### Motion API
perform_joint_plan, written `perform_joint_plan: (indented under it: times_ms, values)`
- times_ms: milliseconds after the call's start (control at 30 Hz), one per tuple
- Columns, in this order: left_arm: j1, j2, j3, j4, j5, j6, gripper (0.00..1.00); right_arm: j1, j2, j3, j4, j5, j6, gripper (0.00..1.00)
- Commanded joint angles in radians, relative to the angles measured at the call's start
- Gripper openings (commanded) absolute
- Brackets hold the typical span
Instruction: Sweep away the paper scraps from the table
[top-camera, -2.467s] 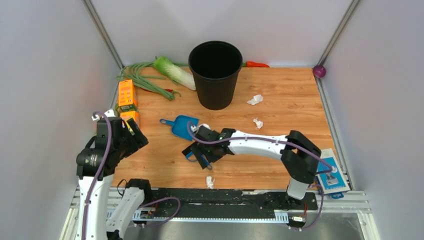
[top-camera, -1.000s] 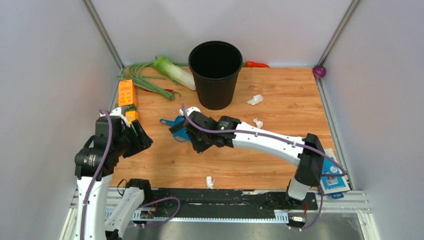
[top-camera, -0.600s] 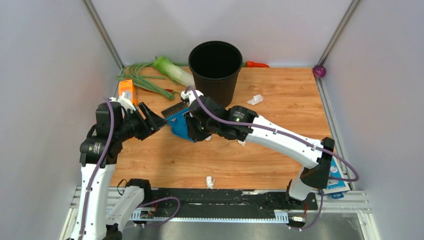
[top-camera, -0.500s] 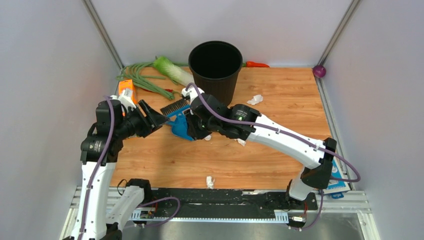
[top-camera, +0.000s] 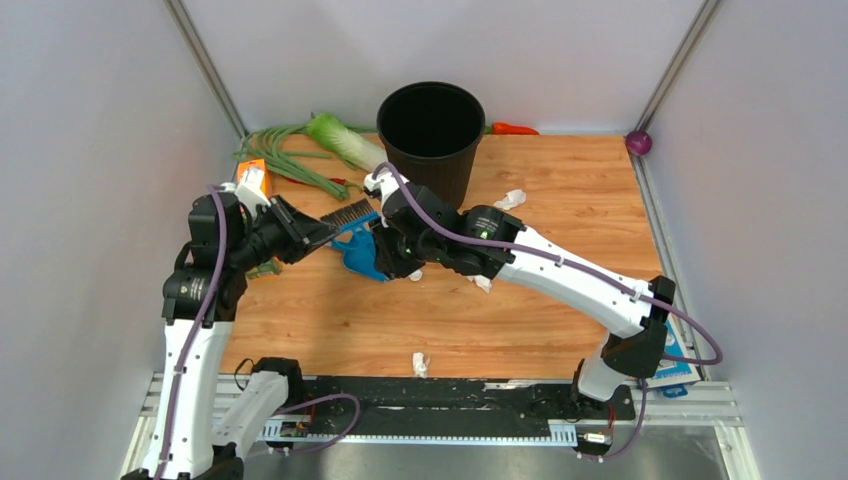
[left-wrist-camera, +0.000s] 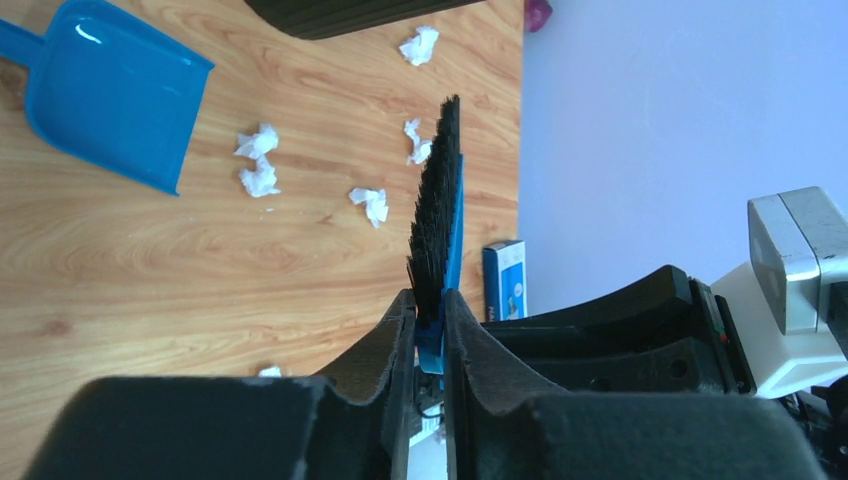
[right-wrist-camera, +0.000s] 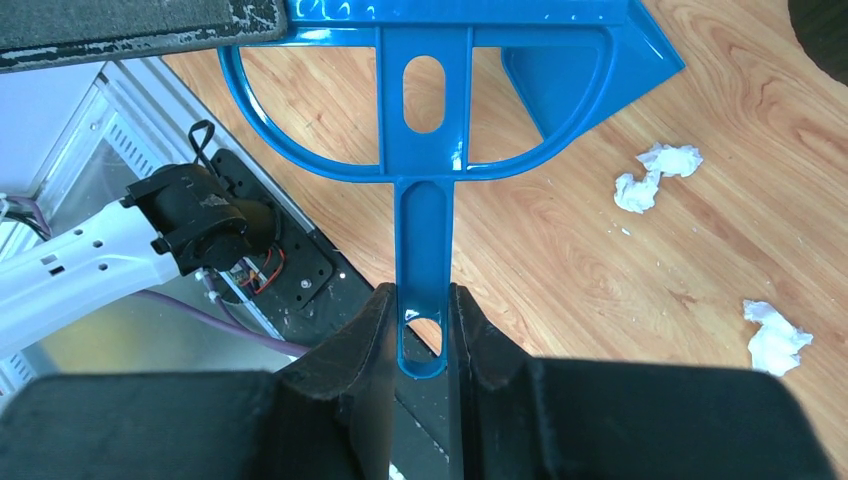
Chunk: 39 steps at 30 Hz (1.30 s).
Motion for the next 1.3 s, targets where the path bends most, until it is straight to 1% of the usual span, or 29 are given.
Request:
perform_joint_plan:
  times_ms: [0, 33, 133, 167, 200, 300, 333, 367, 433, 467, 533, 600, 633, 667, 700, 733, 767, 800, 867, 900, 1000, 1100, 1133, 1167, 1200, 1267]
  values:
    - [-0.003, -0.009, 0.003, 0.025, 0.019, -0.047, 0.16, 0.0, -0.016, 0.073, -0.008, -0.006, -0.019, 0.15]
    - [-0.003, -0.008, 0.0, 0.025, 0.022, -0.05, 0.13, -0.002, -0.015, 0.076, -0.008, -0.003, -0.02, 0.15]
    - [-0.003, -0.012, -0.007, 0.029, 0.034, -0.056, 0.1, 0.0, -0.007, 0.087, -0.008, -0.003, -0.019, 0.15]
    - [-0.003, -0.017, -0.011, 0.031, 0.034, -0.062, 0.03, 0.0, -0.005, 0.091, -0.01, -0.003, -0.019, 0.17]
    - [-0.003, -0.017, -0.013, 0.034, 0.033, -0.065, 0.0, -0.003, -0.005, 0.096, -0.01, 0.001, -0.013, 0.23]
    - [-0.003, -0.034, -0.017, 0.046, 0.018, -0.104, 0.0, -0.043, -0.014, 0.105, -0.008, -0.04, 0.038, 0.78]
    - [-0.004, -0.038, -0.022, 0.051, 0.008, -0.122, 0.0, -0.075, -0.022, 0.105, -0.008, -0.07, 0.07, 0.86]
    - [-0.003, -0.045, -0.03, 0.066, 0.004, -0.154, 0.0, -0.112, -0.031, 0.099, -0.001, -0.142, 0.113, 0.88]
    - [-0.003, -0.061, -0.043, 0.122, 0.005, -0.214, 0.0, -0.221, -0.06, 0.052, 0.05, -0.285, 0.197, 0.89]
    - [-0.003, -0.068, -0.047, 0.152, 0.008, -0.236, 0.0, -0.27, -0.089, 0.0, 0.097, -0.373, 0.249, 0.89]
    - [-0.003, -0.091, -0.063, 0.233, -0.005, -0.306, 0.0, -0.371, -0.16, -0.12, 0.244, -0.512, 0.362, 0.89]
    - [-0.004, -0.12, -0.077, 0.314, -0.051, -0.378, 0.0, -0.466, -0.237, -0.243, 0.393, -0.61, 0.523, 0.88]
    - [-0.003, -0.153, -0.088, 0.336, -0.08, -0.418, 0.0, -0.506, -0.276, -0.299, 0.467, -0.639, 0.609, 0.87]
    - [-0.003, -0.17, -0.1, 0.394, -0.137, -0.443, 0.0, -0.547, -0.312, -0.344, 0.528, -0.658, 0.69, 0.86]
    - [-0.003, -0.217, -0.132, 0.422, -0.168, -0.488, 0.0, -0.578, -0.35, -0.388, 0.577, -0.655, 0.784, 0.84]
    - [-0.003, -0.244, -0.152, 0.505, -0.237, -0.524, 0.0, -0.607, -0.379, -0.424, 0.599, -0.641, 0.877, 0.83]
    - [-0.003, -0.296, -0.204, 0.546, -0.293, -0.544, 0.0, -0.629, -0.421, -0.464, 0.64, -0.623, 0.954, 0.8]
    - [-0.003, -0.331, -0.223, 0.598, -0.314, -0.57, 0.0, -0.632, -0.444, -0.496, 0.709, -0.609, 1.04, 0.79]
    - [-0.003, -0.356, -0.275, 0.635, -0.345, -0.566, 0.0, -0.622, -0.446, -0.519, 0.89, -0.597, 1.165, 0.77]
    - [-0.003, -0.359, -0.28, 0.641, -0.346, -0.566, 0.0, -0.609, -0.424, -0.487, 0.912, -0.595, 1.187, 0.77]
    - [-0.003, -0.388, -0.326, 0.708, -0.387, -0.605, 0.0, -0.58, -0.329, -0.356, 0.909, -0.621, 1.162, 0.76]
    - [-0.003, -0.401, -0.355, 0.776, -0.502, -0.656, 0.0, -0.553, -0.266, -0.299, 0.92, -0.6, 1.152, 0.73]
    - [-0.003, -0.388, -0.347, 0.785, -0.503, -0.679, 0.0, -0.545, -0.254, -0.295, 0.965, -0.588, 1.15, 0.72]
    - [-0.003, -0.381, -0.341, 0.795, -0.548, -0.691, 0.0, -0.536, -0.242, -0.295, 1.005, -0.584, 1.148, 0.71]
    - [-0.003, -0.35, -0.314, 0.798, -0.558, -0.713, 0.0, -0.528, -0.22, -0.289, 1.048, -0.589, 1.141, 0.7]
    - [-0.003, -0.301, -0.275, 0.814, -0.573, -0.746, 0.0, -0.511, -0.171, -0.243, 1.061, -0.604, 1.109, 0.67]
